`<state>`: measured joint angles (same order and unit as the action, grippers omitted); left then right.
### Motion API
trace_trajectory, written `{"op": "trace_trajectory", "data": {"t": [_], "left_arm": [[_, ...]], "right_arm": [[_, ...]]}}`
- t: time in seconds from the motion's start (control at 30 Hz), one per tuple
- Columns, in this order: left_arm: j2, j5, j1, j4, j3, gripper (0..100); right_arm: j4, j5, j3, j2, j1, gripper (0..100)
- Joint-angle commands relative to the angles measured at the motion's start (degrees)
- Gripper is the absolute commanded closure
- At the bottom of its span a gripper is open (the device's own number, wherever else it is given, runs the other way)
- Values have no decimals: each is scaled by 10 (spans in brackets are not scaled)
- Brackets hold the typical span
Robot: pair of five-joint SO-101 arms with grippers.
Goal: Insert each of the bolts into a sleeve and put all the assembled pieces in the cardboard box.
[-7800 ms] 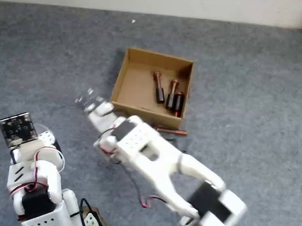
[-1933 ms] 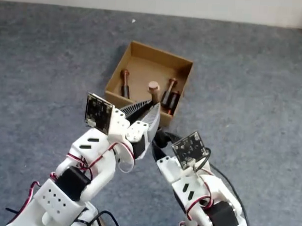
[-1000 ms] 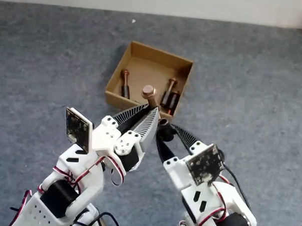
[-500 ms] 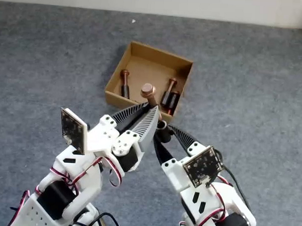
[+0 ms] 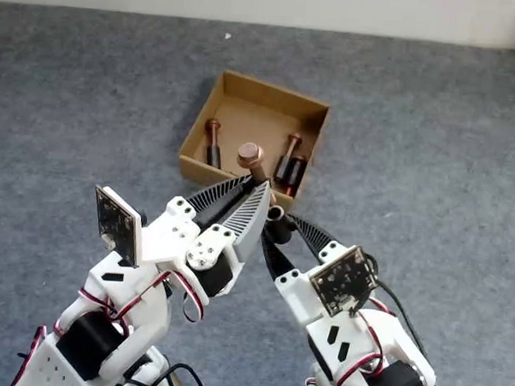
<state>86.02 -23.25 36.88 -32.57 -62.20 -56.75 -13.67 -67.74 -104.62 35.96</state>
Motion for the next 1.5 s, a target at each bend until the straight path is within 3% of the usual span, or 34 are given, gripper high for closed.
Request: {"op": "trace_trajectory", "data": {"t": [0.0,0.17,0.4,0.83,0.97,1.1,1.47], "left_arm": [[7,-7,-7,2,36,995],[7,-7,-7,-2,33,995],[7,-7,54,-64,34,995],[2,-4,73,-152,32,995],[7,-4,100,-206,32,899],[7,-6,80,-220,33,805],[7,-3,49,-222,34,907]], "right_arm": [[15,-5,8,-5,5,992],[16,-5,10,-5,5,992],[18,-5,14,-5,4,992],[15,-5,14,-6,4,992],[15,-5,13,-6,4,992],[15,-4,10,-6,4,992],[15,-1,1,-6,-54,992]]}}
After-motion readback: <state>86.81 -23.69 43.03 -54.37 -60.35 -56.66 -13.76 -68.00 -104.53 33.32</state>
